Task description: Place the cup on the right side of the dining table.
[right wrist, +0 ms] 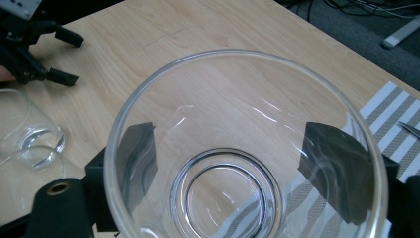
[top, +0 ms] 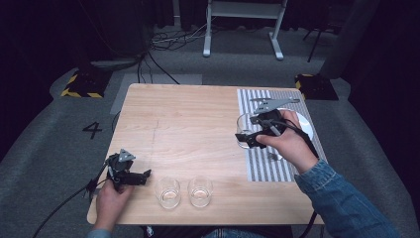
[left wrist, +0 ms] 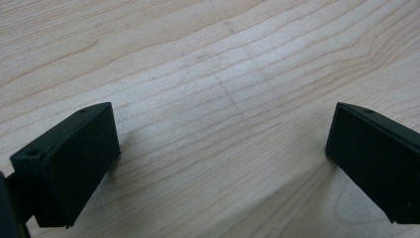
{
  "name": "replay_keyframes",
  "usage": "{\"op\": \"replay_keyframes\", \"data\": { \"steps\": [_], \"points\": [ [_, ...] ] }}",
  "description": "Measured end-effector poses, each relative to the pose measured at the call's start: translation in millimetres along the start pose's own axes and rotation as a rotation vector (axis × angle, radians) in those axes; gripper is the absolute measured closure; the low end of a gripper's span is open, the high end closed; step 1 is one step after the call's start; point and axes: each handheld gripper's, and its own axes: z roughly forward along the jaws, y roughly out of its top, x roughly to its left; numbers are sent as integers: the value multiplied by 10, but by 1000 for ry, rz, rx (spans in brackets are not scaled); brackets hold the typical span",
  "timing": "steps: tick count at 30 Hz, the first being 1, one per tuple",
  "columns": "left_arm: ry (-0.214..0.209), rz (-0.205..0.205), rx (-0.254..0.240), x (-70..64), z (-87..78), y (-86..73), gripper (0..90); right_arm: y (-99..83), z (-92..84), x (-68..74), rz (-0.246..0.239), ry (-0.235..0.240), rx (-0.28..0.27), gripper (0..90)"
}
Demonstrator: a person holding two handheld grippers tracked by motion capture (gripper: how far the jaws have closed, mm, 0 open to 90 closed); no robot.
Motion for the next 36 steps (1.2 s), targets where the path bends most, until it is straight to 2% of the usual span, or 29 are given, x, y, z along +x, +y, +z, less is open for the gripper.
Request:
{"op": "replay_keyframes", "data": {
  "steps": [1,3,9,19,27,31,36],
  "points": [
    [-1,1,0,1,1,1,4,38,16,-58,19,-16,3,199],
    [0,1,0,1,1,1,4,57,25,-92,25,-27,5,198],
    [-1,1,1,0,0,1,4,175,77,-364,90,-92,12,199],
    [0,2,2,4,2,3,4,344,166,-791,168,-184,-8,199],
    [0,2,2,3,2,3,4,431,329,-1052,204,-225,-13,199],
    [1,1,1,3,2,2,4,461,445,-1181,202,-264,-10,199],
    [-1,1,1,6,8,8,4,463,612,-1360,251,-286,-21,198]
  ]
}}
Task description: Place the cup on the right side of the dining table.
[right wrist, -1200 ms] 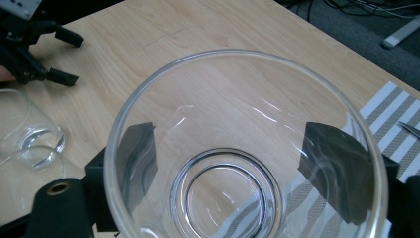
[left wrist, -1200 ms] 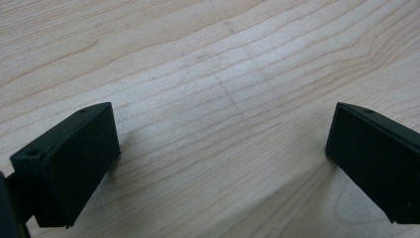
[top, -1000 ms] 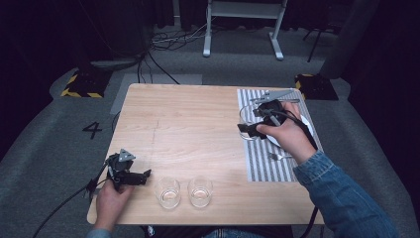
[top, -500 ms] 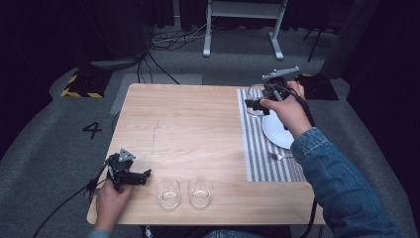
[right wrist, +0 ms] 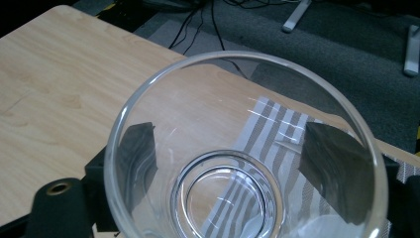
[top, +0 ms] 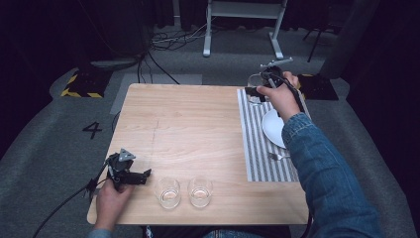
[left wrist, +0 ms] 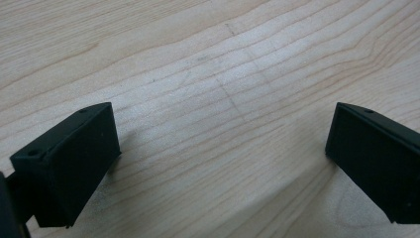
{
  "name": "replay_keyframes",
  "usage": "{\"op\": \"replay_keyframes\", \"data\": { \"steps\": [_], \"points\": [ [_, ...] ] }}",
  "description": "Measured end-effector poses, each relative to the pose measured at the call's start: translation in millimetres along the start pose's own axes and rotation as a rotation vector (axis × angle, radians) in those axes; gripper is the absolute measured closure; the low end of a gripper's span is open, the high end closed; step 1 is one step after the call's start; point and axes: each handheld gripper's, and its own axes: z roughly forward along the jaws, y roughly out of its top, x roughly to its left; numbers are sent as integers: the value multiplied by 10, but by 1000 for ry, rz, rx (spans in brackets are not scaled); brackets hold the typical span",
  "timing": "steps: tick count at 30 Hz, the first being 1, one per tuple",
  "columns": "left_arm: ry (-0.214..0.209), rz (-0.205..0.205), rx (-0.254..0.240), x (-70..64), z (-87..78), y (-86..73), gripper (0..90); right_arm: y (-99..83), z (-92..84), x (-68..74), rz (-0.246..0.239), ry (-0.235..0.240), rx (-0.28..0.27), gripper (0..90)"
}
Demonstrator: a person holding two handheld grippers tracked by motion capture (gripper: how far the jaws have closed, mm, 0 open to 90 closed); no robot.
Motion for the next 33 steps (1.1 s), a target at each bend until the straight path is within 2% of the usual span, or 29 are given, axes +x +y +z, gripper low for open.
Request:
{"op": "replay_keyframes", "data": {
  "steps": [5,9,14,25,33],
  "points": [
    [0,0,0,0,0,0,4,29,199,-74,25,-21,14,198],
    [0,0,0,0,0,0,4,45,330,-140,58,-33,0,198],
    [0,0,0,0,0,0,4,25,482,-213,75,-51,-7,198],
    [-1,1,0,-1,-1,0,4,-201,792,-328,128,-84,45,198],
    [2,-1,-1,-3,-1,0,4,-312,933,-416,153,-99,32,198]
  ]
}}
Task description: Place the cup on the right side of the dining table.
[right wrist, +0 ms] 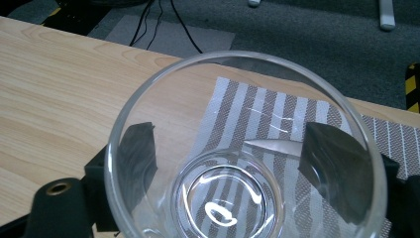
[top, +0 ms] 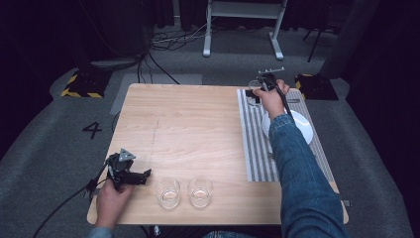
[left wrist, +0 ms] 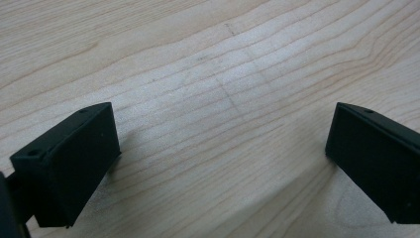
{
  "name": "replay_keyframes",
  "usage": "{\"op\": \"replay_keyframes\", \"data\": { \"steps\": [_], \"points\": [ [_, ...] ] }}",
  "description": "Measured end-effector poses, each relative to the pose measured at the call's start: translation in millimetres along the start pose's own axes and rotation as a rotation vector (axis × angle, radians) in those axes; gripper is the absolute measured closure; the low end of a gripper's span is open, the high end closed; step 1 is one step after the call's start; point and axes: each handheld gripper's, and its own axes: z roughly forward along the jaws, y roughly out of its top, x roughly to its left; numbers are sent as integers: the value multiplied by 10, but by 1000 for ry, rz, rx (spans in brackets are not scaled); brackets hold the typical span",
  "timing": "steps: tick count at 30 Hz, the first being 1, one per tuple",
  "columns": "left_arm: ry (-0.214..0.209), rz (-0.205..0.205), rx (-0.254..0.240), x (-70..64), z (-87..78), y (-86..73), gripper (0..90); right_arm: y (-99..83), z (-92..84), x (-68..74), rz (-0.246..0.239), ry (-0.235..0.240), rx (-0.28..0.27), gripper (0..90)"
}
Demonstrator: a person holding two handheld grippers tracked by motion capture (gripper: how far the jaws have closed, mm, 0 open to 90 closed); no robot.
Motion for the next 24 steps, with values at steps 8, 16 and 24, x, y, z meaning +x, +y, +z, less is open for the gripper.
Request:
{"op": "replay_keyframes", "data": {
  "steps": [8,16,24],
  "points": [
    [0,1,0,0,0,0,4,-120,182,5,33,-53,19,198],
    [0,0,0,0,0,0,4,-170,307,23,58,-77,25,198],
    [0,0,0,0,0,0,4,-245,410,9,74,-84,50,197]
  ]
}}
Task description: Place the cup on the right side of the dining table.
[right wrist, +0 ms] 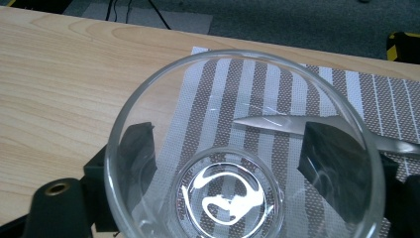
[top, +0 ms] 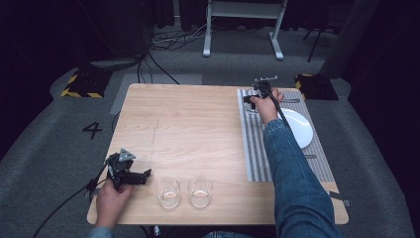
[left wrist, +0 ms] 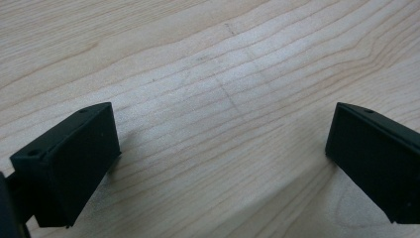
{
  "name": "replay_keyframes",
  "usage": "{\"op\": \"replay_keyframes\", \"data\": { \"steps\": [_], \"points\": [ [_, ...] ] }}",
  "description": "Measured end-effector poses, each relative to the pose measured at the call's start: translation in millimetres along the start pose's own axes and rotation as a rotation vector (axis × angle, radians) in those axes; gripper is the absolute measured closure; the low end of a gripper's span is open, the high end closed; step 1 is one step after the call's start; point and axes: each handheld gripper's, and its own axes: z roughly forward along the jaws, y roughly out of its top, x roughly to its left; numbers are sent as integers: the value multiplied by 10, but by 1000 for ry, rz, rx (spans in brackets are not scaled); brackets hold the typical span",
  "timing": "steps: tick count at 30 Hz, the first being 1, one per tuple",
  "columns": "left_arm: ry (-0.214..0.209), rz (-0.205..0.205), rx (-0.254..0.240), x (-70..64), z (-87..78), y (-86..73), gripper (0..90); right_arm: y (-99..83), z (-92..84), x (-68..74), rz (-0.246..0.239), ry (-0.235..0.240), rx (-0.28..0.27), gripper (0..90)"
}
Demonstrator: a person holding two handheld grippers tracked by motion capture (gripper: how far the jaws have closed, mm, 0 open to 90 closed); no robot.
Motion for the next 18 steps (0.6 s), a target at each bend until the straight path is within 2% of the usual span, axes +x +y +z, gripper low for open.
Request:
{"op": "replay_keyframes", "data": {
  "steps": [18],
  "points": [
    [0,0,0,0,0,0,4,-62,16,-8,-2,7,57,195]
  ]
}}
